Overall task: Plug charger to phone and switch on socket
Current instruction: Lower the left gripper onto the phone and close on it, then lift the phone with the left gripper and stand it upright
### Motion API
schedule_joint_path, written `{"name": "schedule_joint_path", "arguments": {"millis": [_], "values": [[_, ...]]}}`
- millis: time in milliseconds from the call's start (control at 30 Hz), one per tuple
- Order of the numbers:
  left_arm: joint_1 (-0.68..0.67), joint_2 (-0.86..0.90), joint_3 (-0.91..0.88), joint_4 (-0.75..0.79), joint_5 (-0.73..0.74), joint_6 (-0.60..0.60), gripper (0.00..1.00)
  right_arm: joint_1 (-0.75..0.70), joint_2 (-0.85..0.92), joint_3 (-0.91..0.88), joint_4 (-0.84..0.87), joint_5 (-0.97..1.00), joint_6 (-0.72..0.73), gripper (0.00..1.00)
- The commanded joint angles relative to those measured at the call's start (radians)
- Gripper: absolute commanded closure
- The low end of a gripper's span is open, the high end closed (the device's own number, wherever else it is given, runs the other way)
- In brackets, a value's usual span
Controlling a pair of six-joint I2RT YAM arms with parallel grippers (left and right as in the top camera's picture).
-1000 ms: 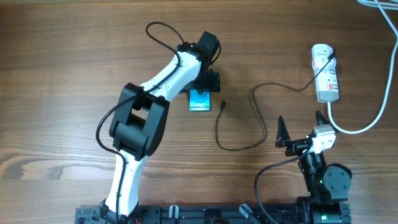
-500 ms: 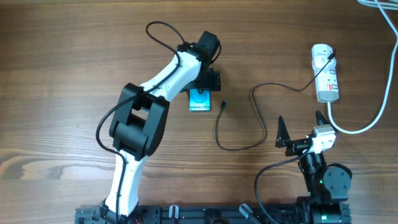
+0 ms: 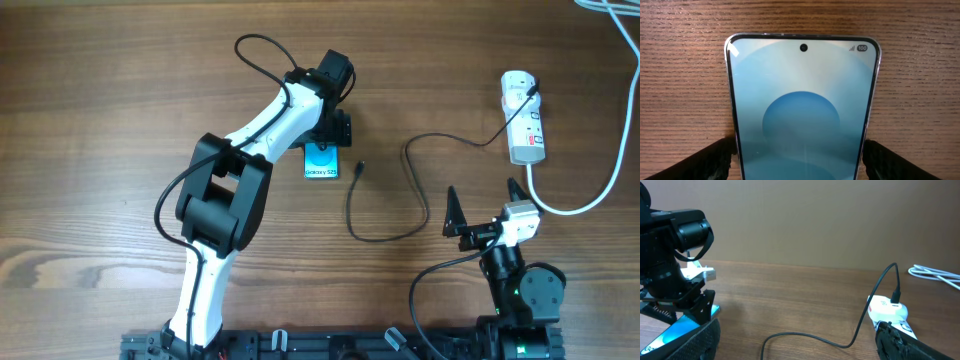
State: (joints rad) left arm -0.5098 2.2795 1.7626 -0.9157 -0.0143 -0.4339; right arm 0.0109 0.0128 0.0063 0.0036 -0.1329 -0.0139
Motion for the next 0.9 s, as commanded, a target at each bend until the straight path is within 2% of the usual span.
{"name": "schedule_joint_path", "arguments": {"millis": [0,67,233,300,600,700,867], "values": [[-0.005,0.014,-0.026,-0.008,0.024,0.0,0.14,0.003,-0.008,-0.001,0.003,0.01,-0.012,0.0],[-0.005,0.014,-0.026,-0.012,0.024,0.0,0.03,0.003,-0.008,-0.001,0.003,0.01,-0.012,0.0],[-0.024,0.014,-0.026,-0.016,-0.001,-0.001,0.0,0.003,-0.008,-0.001,0.003,0.01,-0.012,0.0],[-0.032,0.014,-0.026,-0.028,-0.064,-0.055,0.0,0.003,-0.008,-0.001,0.003,0.01,-0.012,0.0],[-0.034,0.014,-0.029,-0.034,-0.066,-0.061,0.0,0.003,-0.008,-0.001,0.003,0.01,-0.012,0.0],[-0.034,0.019,-0.029,-0.034,-0.066,-0.061,0.02,0.003,-0.008,-0.001,0.003,0.01,-0.012,0.0],[-0.034,0.025,-0.029,-0.035,-0.066,-0.061,0.15,0.003,-0.008,-0.001,0.003,0.01,-0.012,0.0]]}}
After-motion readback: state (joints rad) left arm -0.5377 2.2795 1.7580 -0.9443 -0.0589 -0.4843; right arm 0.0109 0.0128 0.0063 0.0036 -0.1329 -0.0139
